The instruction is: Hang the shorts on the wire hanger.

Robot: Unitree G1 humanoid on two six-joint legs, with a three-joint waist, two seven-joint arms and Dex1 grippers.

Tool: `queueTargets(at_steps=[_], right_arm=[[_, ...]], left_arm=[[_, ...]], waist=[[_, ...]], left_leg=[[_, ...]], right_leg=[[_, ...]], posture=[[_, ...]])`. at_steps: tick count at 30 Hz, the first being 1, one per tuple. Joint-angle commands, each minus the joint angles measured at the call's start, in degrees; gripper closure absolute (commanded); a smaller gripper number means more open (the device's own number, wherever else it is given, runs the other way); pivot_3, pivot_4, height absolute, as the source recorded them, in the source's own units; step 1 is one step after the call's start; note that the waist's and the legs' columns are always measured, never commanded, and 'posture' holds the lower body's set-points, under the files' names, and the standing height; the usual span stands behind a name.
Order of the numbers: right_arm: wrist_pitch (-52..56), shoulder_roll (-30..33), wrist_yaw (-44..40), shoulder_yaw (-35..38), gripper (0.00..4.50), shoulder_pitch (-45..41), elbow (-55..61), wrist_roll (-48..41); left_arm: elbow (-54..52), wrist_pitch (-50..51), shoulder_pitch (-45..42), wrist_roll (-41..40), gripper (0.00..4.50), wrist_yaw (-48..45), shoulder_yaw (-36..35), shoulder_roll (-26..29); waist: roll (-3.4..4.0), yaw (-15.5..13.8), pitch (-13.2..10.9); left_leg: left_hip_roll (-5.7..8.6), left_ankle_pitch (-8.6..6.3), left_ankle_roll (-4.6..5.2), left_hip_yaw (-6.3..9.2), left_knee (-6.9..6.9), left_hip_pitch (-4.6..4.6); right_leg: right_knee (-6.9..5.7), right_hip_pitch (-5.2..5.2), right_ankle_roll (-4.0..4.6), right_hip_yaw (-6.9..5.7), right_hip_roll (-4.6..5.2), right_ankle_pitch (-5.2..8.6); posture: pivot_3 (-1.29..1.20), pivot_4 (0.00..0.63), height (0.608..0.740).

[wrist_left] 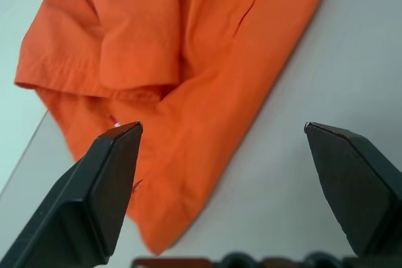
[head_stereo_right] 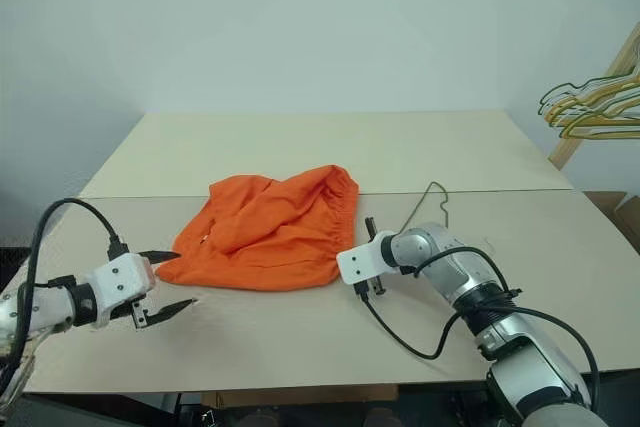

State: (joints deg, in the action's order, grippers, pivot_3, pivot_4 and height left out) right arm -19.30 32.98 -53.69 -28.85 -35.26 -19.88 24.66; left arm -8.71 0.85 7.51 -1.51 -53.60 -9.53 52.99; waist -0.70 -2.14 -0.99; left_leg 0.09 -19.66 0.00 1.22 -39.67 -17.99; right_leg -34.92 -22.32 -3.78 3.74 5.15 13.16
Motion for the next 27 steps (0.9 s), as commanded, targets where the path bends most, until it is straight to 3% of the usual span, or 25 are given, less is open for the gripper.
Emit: queueTargets(at_steps=[1,7,17,20,27], right_arm=[[-1.13,0.16,1.52,0.91,4.47,-0.6,0.72,0.27],[-0.86,0.5,1.63,1.01,4.47,-0.16,1.53,0.17],[-0.53,0.64,1.42,0.99,4.47,0.56,2.86,-0.2],[-0.48,0.42,1.39,0.94,4.5,0.34,2.83,-0.24],[-0.5,0.4,1.39,1.02,4.5,0.12,2.78,-0.29]], left_arm=[[7.18,-7.07,-3.65,5.55,0.0,0.29,2.47,3.82],[18.59,-14.14,-10.39,10.46,0.0,-0.49,8.24,6.46],[31.78,-18.66,-20.71,13.97,0.0,3.62,14.41,-0.47],[34.83,-21.21,-21.99,14.25,0.62,2.32,15.93,-0.58],[36.02,-23.14,-21.67,12.12,2.79,-0.07,15.92,0.14]], waist=[[0.0,0.11,0.0],[0.01,0.94,-0.01],[0.11,1.26,0.07],[0.28,1.34,0.17],[0.44,1.41,0.28]], left_leg=[[0.0,0.0,0.0,-0.01,0.01,0.0],[0.0,0.0,0.0,-0.03,0.03,-0.05],[0.02,0.01,-0.01,0.0,-0.01,0.01],[0.03,0.01,0.0,-0.01,-0.01,0.07],[0.02,0.0,0.02,-0.01,-0.01,0.12]], right_leg=[[0.0,-0.01,0.0,0.0,0.0,0.0],[-0.09,-0.03,0.0,-0.01,0.0,0.0],[-0.14,0.01,-0.01,-0.04,0.02,-0.01],[-0.14,0.05,-0.01,-0.04,0.03,-0.01],[-0.14,0.06,-0.01,-0.03,0.02,0.0]], posture=[[0.12,0.0,0.74],[0.1,0.0,0.74],[0.09,0.0,0.74],[0.09,0.0,0.74],[0.08,0.0,0.74]])
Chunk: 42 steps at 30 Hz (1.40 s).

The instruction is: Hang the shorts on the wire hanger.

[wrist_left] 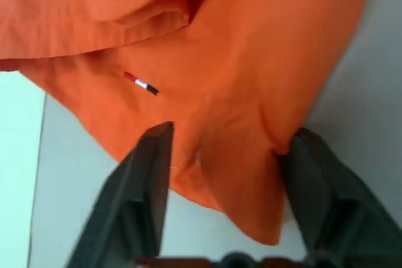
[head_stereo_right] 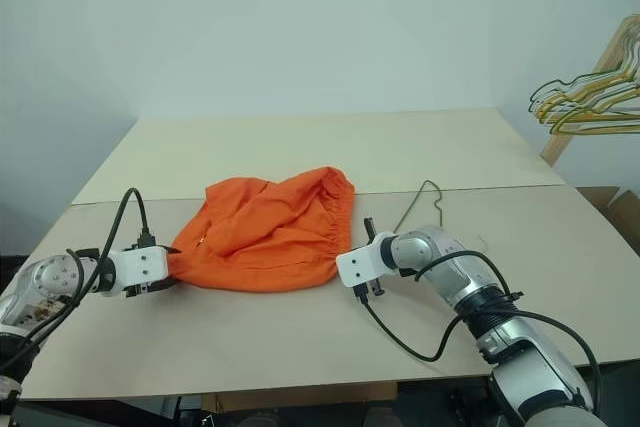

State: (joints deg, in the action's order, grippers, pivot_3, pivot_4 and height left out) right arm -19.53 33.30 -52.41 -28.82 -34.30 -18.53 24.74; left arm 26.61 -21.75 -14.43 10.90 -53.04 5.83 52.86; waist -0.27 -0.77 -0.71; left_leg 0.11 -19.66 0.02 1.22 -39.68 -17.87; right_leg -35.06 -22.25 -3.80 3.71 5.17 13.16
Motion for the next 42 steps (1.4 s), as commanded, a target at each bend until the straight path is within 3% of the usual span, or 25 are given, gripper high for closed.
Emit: queueTargets(at_steps=[1,5,10,16,21,23,26,28,31,35,39,42], right_arm=[[-0.28,0.07,0.12,0.99,4.5,-0.83,1.42,-0.39],[-0.45,-0.07,0.29,1.0,4.5,-0.93,1.19,-0.45],[0.45,-0.27,0.69,1.79,4.5,-0.34,2.93,-1.03],[2.53,2.37,-1.72,3.89,4.5,2.78,10.5,-3.78],[6.37,9.34,-11.18,6.6,4.5,8.22,23.59,-14.24],[9.74,13.27,-17.19,8.52,4.5,10.24,29.89,-22.18],[15.04,16.66,-22.57,10.56,4.5,10.58,34.74,-29.98],[18.69,15.99,-22.24,11.6,4.5,7.92,33.0,-31.34],[23.48,11.37,-17.39,12.08,4.5,0.51,24.36,-28.82],[27.19,2.84,-2.59,13.39,4.5,-14.51,5.31,-21.43],[20.84,-3.22,24.29,17.47,4.5,-29.69,-12.72,-13.73],[13.44,-4.51,38.57,21.09,4.5,-34.84,-17.57,-11.52]], left_arm=[[0.74,-0.62,0.34,-0.17,3.2,-0.67,0.59,0.36],[0.29,-0.68,0.92,-0.42,4.48,-1.04,0.29,0.77],[-2.61,0.64,2.67,0.11,4.48,0.22,-0.61,1.57],[-18.9,7.48,12.93,-7.58,4.48,-4.46,-5.78,5.25],[-38.32,17.18,26.28,-15.12,4.48,-8.58,-14.03,8.84],[-46.11,21.27,31.82,-18.08,4.48,-10.43,-18.13,9.34],[-51.84,25.5,35.57,-21.1,4.48,-12.42,-21.78,9.69],[-52.16,27.68,31.51,-23.07,4.48,-9.48,-21.1,6.98],[-46.32,27.55,17.35,-17.11,4.48,0.7,-15.97,0.42],[-32.76,34.69,-6.25,-7.21,4.48,16.37,-10.46,-8.91],[-19.75,30.12,-25.4,2.52,4.48,37.14,-10.49,-14.3],[-19.44,25.13,-31.25,3.81,4.48,44.92,-13.34,-14.73]], waist=[[0.0,0.06,0.0],[0.0,0.19,0.0],[0.0,0.25,0.0],[-0.02,0.91,-0.01],[-0.19,0.5,-0.12],[-0.3,0.07,-0.2],[-0.34,-0.2,-0.32],[-0.38,-0.4,-0.4],[-0.49,-0.9,-0.44],[-0.67,-1.58,-0.33],[-0.89,-1.4,-0.2],[-1.01,-0.67,-0.13]], left_leg=[[0.0,0.0,0.0,0.0,0.0,0.0],[0.0,0.0,0.01,0.0,0.01,-0.03],[-0.01,-0.01,0.01,0.0,0.01,-0.03],[-0.05,-0.03,0.05,0.02,0.03,-0.28],[-0.04,-0.07,0.13,0.05,-0.04,-0.63],[-0.07,-0.07,0.13,0.03,-0.05,-0.54],[-0.11,-0.17,0.29,0.02,-0.04,-0.31],[-0.13,-0.19,0.33,0.02,-0.03,-0.06],[-0.1,-0.19,0.33,0.0,-0.02,0.34],[0.0,-0.01,0.02,0.1,0.0,0.43],[0.14,0.38,-0.69,0.15,0.08,-0.29],[0.48,0.43,-0.96,0.31,0.03,-1.4]], right_leg=[[0.0,-0.01,0.0,0.0,0.0,0.0],[-0.03,-0.02,0.0,0.0,0.0,0.0],[-0.03,-0.02,0.0,0.0,0.0,0.0],[-0.13,-0.24,0.0,0.01,0.01,0.0],[-0.11,-0.62,-0.03,0.01,0.07,-0.01],[0.02,-0.56,0.02,0.01,0.01,0.04],[0.02,-0.26,0.02,0.0,0.0,0.24],[0.03,-0.01,0.05,-0.02,-0.02,0.29],[-0.04,0.31,0.05,-0.01,-0.03,0.31],[-0.15,0.3,0.13,-0.02,-0.09,0.21],[-0.78,-0.73,0.07,-0.05,0.04,0.09],[-1.12,-2.33,0.08,-0.07,0.33,0.07]], posture=[[0.08,0.0,0.74],[0.09,0.0,0.74],[0.09,0.0,0.74],[0.09,0.0,0.74],[0.1,0.0,0.74],[0.11,0.0,0.74],[0.11,0.0,0.74],[0.11,0.0,0.74],[0.12,0.0,0.74],[0.12,0.0,0.74],[0.13,0.0,0.74],[0.12,0.0,0.74]])
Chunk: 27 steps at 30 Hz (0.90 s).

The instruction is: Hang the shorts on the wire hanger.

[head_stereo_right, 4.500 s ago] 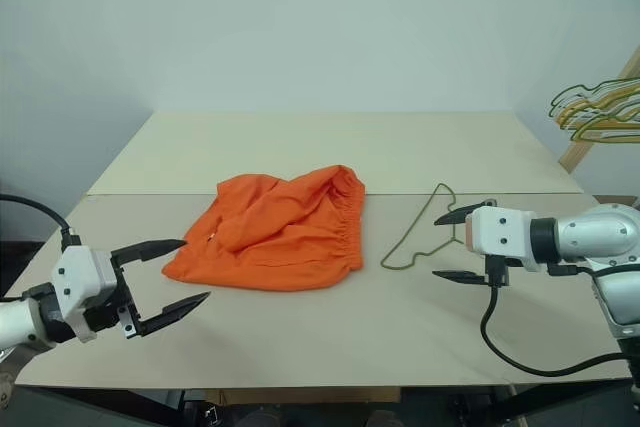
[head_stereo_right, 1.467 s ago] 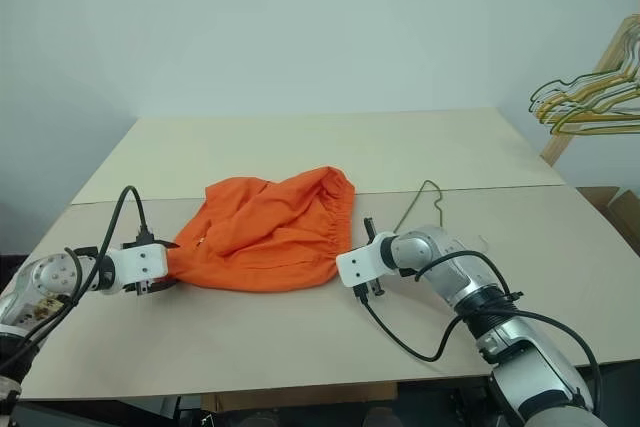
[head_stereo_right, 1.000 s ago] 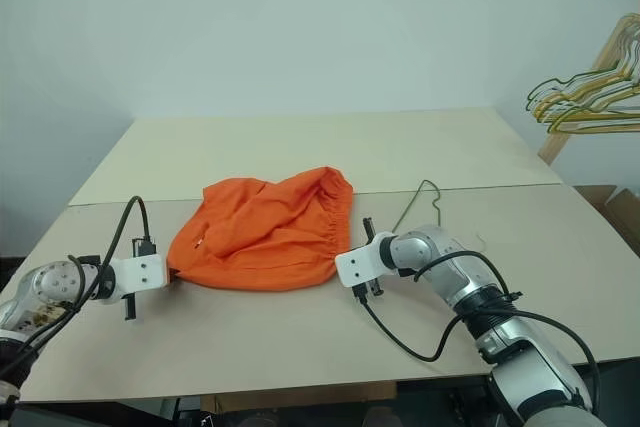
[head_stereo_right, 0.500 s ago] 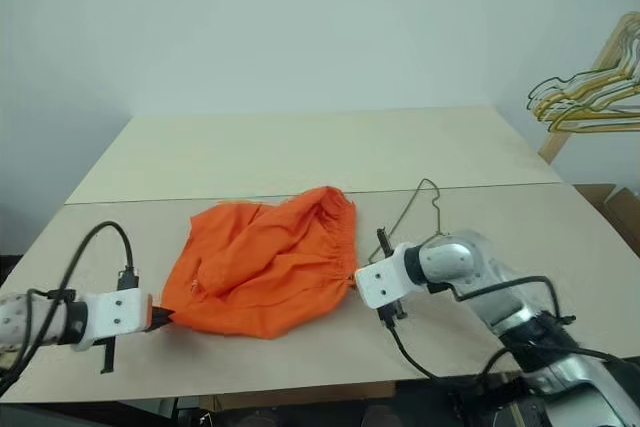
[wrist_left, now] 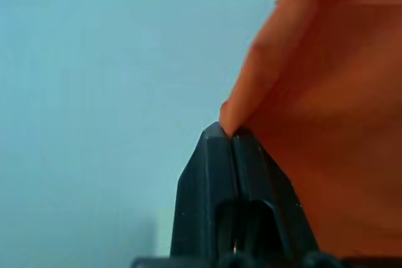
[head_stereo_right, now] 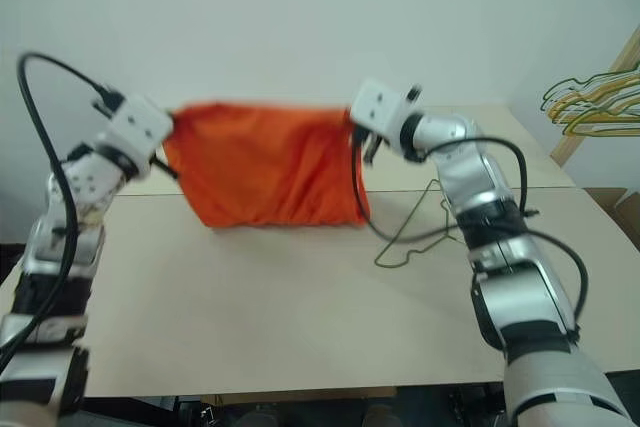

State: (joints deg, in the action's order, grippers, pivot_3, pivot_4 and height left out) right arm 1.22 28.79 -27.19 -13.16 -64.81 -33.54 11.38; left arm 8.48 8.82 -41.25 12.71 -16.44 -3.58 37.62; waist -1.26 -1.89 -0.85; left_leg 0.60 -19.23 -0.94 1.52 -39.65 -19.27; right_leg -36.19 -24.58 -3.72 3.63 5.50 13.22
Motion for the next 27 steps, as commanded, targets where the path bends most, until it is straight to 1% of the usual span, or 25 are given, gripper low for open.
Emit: queueTargets(at_steps=[1,3,5,7,9,10,11,12,13,14,15,16,19,20,23,25,27], right_arm=[[-9.41,-0.23,15.35,6.94,4.5,-4.76,-2.04,1.11],[-13.45,0.38,17.11,7.91,4.5,-3.76,0.69,1.28],[-16.81,0.93,16.69,7.67,4.5,-1.02,4.35,1.61],[-18.15,1.43,13.67,6.52,4.5,2.6,7.92,1.2],[-20.04,2.83,8.93,3.93,4.5,7.74,11.95,1.53],[-20.4,3.53,5.89,2.44,4.5,10.59,14.14,1.58],[-20.51,4.13,3.16,1.24,4.5,12.95,15.96,1.45],[-21.43,5.57,-1.01,-1.48,4.5,16.92,18.32,1.98],[-21.99,6.55,-4.01,-3.24,4.5,19.7,20.05,2.39],[-23.1,7.59,-6.48,-4.9,4.5,22.19,21.6,3.08],[-23.56,8.24,-9.06,-6.63,4.5,25.24,23.43,3.03],[-23.63,8.57,-10.61,-7.39,4.5,27.12,24.76,2.78],[-24.95,10.24,-16.66,-10.52,4.5,32.62,28.28,2.12],[-26.87,11.69,-19.32,-11.89,4.5,33.77,29.05,2.4],[-30.35,15.95,-26.47,-14.17,4.5,35.69,31.08,1.9],[-29.33,17.96,-31.15,-14.65,4.5,36.62,32.78,-0.19],[-29.48,20.16,-35.57,-15.22,4.5,36.97,33.79,-1.5]], left_arm=[[-3.0,-7.09,-5.08,1.31,4.48,9.14,-5.11,0.74],[-7.89,-8.49,-4.12,-0.91,4.48,8.24,-7.39,1.68],[-13.03,-10.21,-0.51,-3.44,4.48,5.56,-9.89,2.91],[-17.78,-10.73,4.74,-5.54,4.48,2.23,-12.2,4.5],[-21.87,-12.55,12.47,-7.27,4.48,-2.42,-14.39,6.91],[-24.17,-11.16,16.52,-9.14,4.48,-5.42,-15.36,7.83],[-25.88,-10.88,20.02,-10.64,4.48,-7.95,-16.11,8.78],[-28.41,-10.28,26.59,-11.61,4.48,-12.32,-16.6,10.25],[-30.17,-10.04,31.28,-12.27,4.48,-15.34,-16.98,11.37],[-31.31,-12.16,35.89,-12.64,4.48,-18.22,-17.31,12.47],[-33.25,-11.58,41.01,-13.23,4.48,-20.69,-17.35,12.91],[-34.64,-11.03,44.08,-13.73,4.48,-22.0,-17.49,13.03],[-38.24,-11.78,56.92,-13.78,4.48,-29.27,-16.06,14.57],[-39.73,-11.36,61.1,-12.94,4.48,-31.22,-15.34,15.08],[-43.48,-9.41,68.87,-12.4,4.48,-34.65,-14.66,15.78],[-44.82,-8.72,73.98,-11.09,4.48,-37.81,-14.97,17.0],[-45.55,-7.61,76.81,-11.09,4.48,-40.18,-15.9,17.98]], waist=[[-0.03,0.8,0.02],[-0.04,1.82,0.03],[-0.04,2.9,0.03],[-0.04,3.93,0.05],[-0.04,4.66,0.06],[-0.04,4.65,0.06],[-0.04,4.59,0.05],[-0.03,4.47,0.03],[0.0,4.48,0.01],[0.06,4.43,-0.01],[0.07,4.04,-0.05],[0.07,3.75,-0.08],[0.07,2.59,-0.14],[0.07,2.42,-0.13],[-0.01,1.15,-0.2],[-0.02,0.55,-0.19],[-0.02,0.32,-0.21]], left_leg=[[0.1,0.0,-0.01,0.03,0.02,-0.21],[0.28,0.0,0.0,0.07,0.08,-0.39],[0.42,-0.03,0.07,0.1,0.35,-0.43],[0.45,-0.06,0.12,0.08,0.42,-0.42],[0.45,-0.07,0.15,0.09,0.42,-0.39],[0.45,-0.07,0.15,0.08,0.39,-0.33],[0.45,-0.07,0.16,0.09,0.34,-0.27],[0.46,-0.03,0.18,0.04,0.28,-0.23],[0.46,0.0,0.22,0.04,0.06,-0.19],[0.44,-0.05,0.31,0.01,0.02,-0.04],[0.41,-0.3,0.76,0.05,0.03,0.28],[0.42,-0.42,0.96,0.01,-0.02,0.63],[0.41,-0.48,1.06,0.02,0.0,1.22],[0.41,-0.5,1.09,0.02,0.0,1.26],[0.41,-0.58,1.23,0.0,-0.04,1.26],[0.41,-0.58,1.23,0.01,-0.08,1.3],[0.4,-0.6,1.25,0.0,-0.07,1.39]], right_leg=[[-0.15,-0.39,0.01,-0.02,0.11,-0.01],[-0.26,-0.69,0.01,-0.21,0.36,-0.02],[-0.04,-0.69,0.01,-0.42,0.61,-0.02],[0.08,-0.68,-0.04,-0.46,0.69,-0.04],[0.13,-0.61,-0.07,-0.47,0.7,-0.05],[0.14,-0.58,-0.09,-0.44,0.69,-0.06],[0.11,-0.47,-0.09,-0.44,0.69,-0.06],[0.14,-0.42,-0.09,-0.41,0.67,-0.06],[0.07,-0.26,-0.09,-0.39,0.64,-0.06],[0.09,-0.08,-0.08,-0.32,0.56,-0.07],[0.09,0.42,-0.08,-0.32,0.52,-0.07],[0.23,0.7,-0.1,-0.29,0.53,-0.04],[0.43,1.38,-0.13,-0.29,0.49,0.01],[0.46,1.43,-0.13,-0.29,0.48,0.03],[0.5,1.45,-0.14,-0.28,0.49,0.04],[0.56,1.53,-0.14,-0.32,0.5,0.05],[0.63,1.64,-0.1,-0.32,0.49,0.07]], posture=[[0.12,0.0,0.74],[0.12,0.0,0.74],[0.11,0.0,0.74],[0.12,0.0,0.74],[0.13,0.0,0.74],[0.13,0.0,0.74],[0.14,0.0,0.74],[0.14,0.0,0.74],[0.14,0.0,0.74],[0.14,0.0,0.74],[0.14,0.0,0.74],[0.15,0.0,0.74],[0.14,0.0,0.74],[0.14,0.0,0.74],[0.14,0.0,0.74],[0.14,0.0,0.74],[0.14,0.0,0.74]])
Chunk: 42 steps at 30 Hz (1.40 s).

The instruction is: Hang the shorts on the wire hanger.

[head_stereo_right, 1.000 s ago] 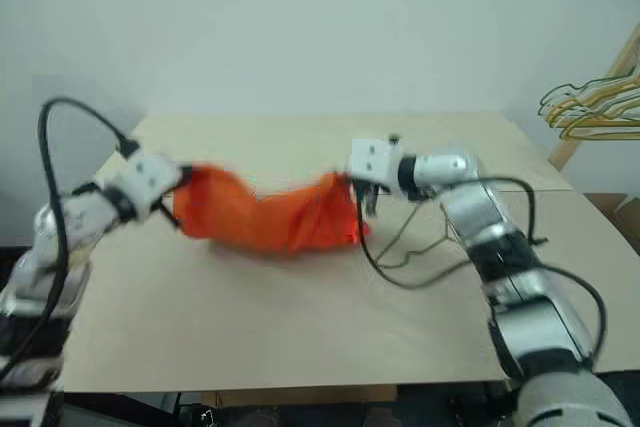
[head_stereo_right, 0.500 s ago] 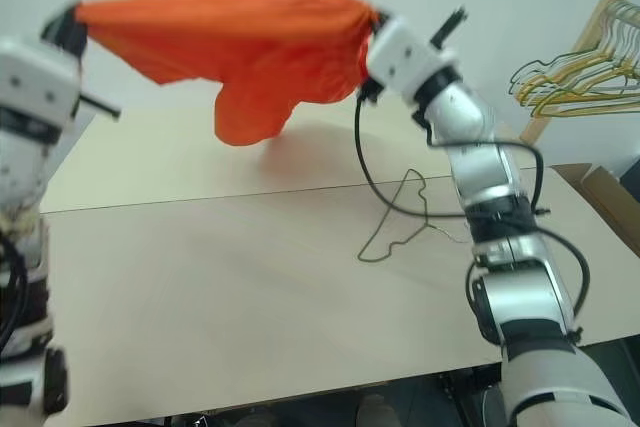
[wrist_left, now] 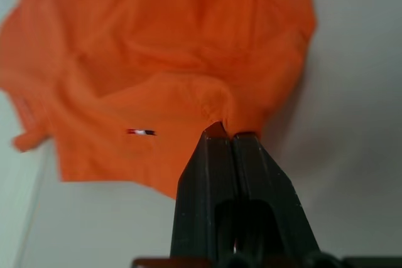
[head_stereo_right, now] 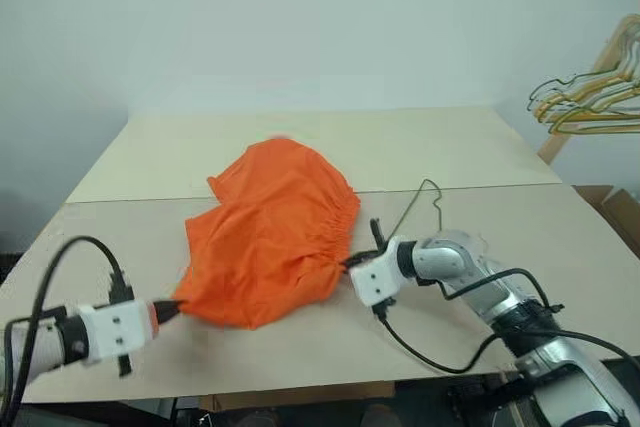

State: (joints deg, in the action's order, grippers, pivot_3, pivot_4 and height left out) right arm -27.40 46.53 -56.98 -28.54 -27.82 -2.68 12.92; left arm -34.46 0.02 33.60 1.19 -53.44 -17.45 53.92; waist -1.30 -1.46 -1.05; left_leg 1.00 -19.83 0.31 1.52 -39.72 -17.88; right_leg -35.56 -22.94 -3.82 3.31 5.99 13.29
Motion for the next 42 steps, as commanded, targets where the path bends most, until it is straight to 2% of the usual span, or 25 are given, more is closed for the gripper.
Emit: queueTargets(at_steps=[1,4,9,16,17,19,24,28,29,31,36,42], right_arm=[[-1.55,3.53,-7.75,-0.12,4.5,0.1,3.11,-3.42],[-2.95,5.41,-11.79,-0.33,4.5,0.26,2.93,-4.06],[-4.55,6.2,-15.3,0.21,4.5,0.95,2.92,-4.94],[-6.79,5.37,-15.25,1.15,4.5,2.41,3.31,-5.56],[-6.76,5.4,-15.3,1.29,3.87,2.51,3.41,-5.83],[-6.6,5.59,-15.46,1.6,3.29,2.41,3.49,-6.17],[-3.88,7.04,-16.61,3.49,1.48,2.43,3.23,-8.84],[5.39,7.91,-16.09,9.12,0.2,2.65,4.25,-16.35],[8.74,8.02,-15.57,10.55,0.0,2.5,4.31,-17.31],[12.57,8.38,-14.96,13.11,0.0,2.52,3.98,-18.45],[30.79,4.08,-5.88,17.07,0.0,-0.41,2.35,-16.12],[53.81,-5.25,8.62,15.33,0.0,-4.56,-0.55,-8.08]], left_arm=[[-3.03,1.57,2.92,0.03,4.48,-4.47,-2.56,2.21],[-4.38,3.4,4.94,-0.97,4.48,-7.91,-3.6,3.31],[-6.09,4.73,7.3,-0.7,4.48,-10.58,-3.62,3.15],[-7.37,6.55,7.56,-1.03,4.48,-11.82,-3.93,2.6],[-7.39,6.59,7.66,-0.96,4.08,-12.11,-4.08,2.65],[-7.15,6.03,7.73,-0.13,3.59,-12.12,-4.38,2.58],[-6.84,6.41,7.14,-0.56,1.91,-12.91,-6.28,2.45],[-6.4,7.2,8.45,-2.85,0.72,-16.01,-12.2,2.3],[-5.87,6.9,8.69,-3.02,0.44,-16.66,-13.56,2.23],[-5.88,7.94,7.81,-7.28,0.04,-17.56,-16.24,0.82],[-6.87,11.71,0.43,-18.99,0.04,-17.7,-20.28,-0.45],[-7.1,15.28,-7.15,-23.2,0.04,-15.16,-17.3,0.47]], waist=[[0.04,-0.23,-0.03],[0.11,-0.65,-0.11],[0.09,-0.72,-0.1],[0.08,-0.79,-0.11],[0.08,-0.78,-0.11],[0.08,-0.79,-0.11],[0.06,-0.8,-0.12],[0.02,-0.82,-0.16],[0.03,-0.84,-0.16],[0.02,-0.82,-0.16],[0.03,-0.83,-0.17],[0.11,-0.65,-0.15]], left_leg=[[0.0,-0.01,0.02,-0.01,0.01,0.09],[-0.11,-0.22,0.38,0.01,0.07,0.67],[-0.15,-0.24,0.41,0.0,0.07,0.63],[-0.15,-0.24,0.41,0.02,0.06,0.62],[-0.15,-0.24,0.41,0.02,0.07,0.62],[-0.16,-0.24,0.42,0.02,0.07,0.62],[-0.16,-0.24,0.42,0.02,0.07,0.61],[-0.19,-0.25,0.42,0.04,0.07,0.6],[-0.19,-0.25,0.42,0.04,0.07,0.59],[-0.2,-0.25,0.43,0.04,0.07,0.59],[-0.27,-0.26,0.41,0.07,0.05,0.57],[-0.31,-0.26,0.34,0.07,0.07,0.46]], right_leg=[[0.01,0.1,0.01,0.0,0.0,0.02],[0.27,0.8,0.07,-0.12,-0.08,0.1],[0.37,0.79,0.06,-0.12,-0.1,0.09],[0.38,0.8,0.07,-0.12,-0.1,0.09],[0.38,0.8,0.07,-0.12,-0.1,0.09],[0.39,0.79,0.07,-0.12,-0.1,0.09],[0.42,0.79,0.07,-0.12,-0.1,0.09],[0.42,0.79,0.09,-0.12,-0.1,0.09],[0.42,0.79,0.09,-0.12,-0.1,0.1],[0.44,0.79,0.11,-0.12,-0.1,0.1],[0.41,0.77,0.09,-0.21,-0.13,0.09],[0.42,0.64,0.13,-0.19,-0.3,0.06]], posture=[[0.14,0.0,0.74],[0.14,0.0,0.74],[0.13,0.0,0.74],[0.14,0.0,0.74],[0.14,0.0,0.74],[0.14,0.0,0.74],[0.13,0.0,0.74],[0.13,0.0,0.74],[0.13,0.0,0.74],[0.13,0.0,0.74],[0.11,0.0,0.74],[0.1,0.0,0.74]])
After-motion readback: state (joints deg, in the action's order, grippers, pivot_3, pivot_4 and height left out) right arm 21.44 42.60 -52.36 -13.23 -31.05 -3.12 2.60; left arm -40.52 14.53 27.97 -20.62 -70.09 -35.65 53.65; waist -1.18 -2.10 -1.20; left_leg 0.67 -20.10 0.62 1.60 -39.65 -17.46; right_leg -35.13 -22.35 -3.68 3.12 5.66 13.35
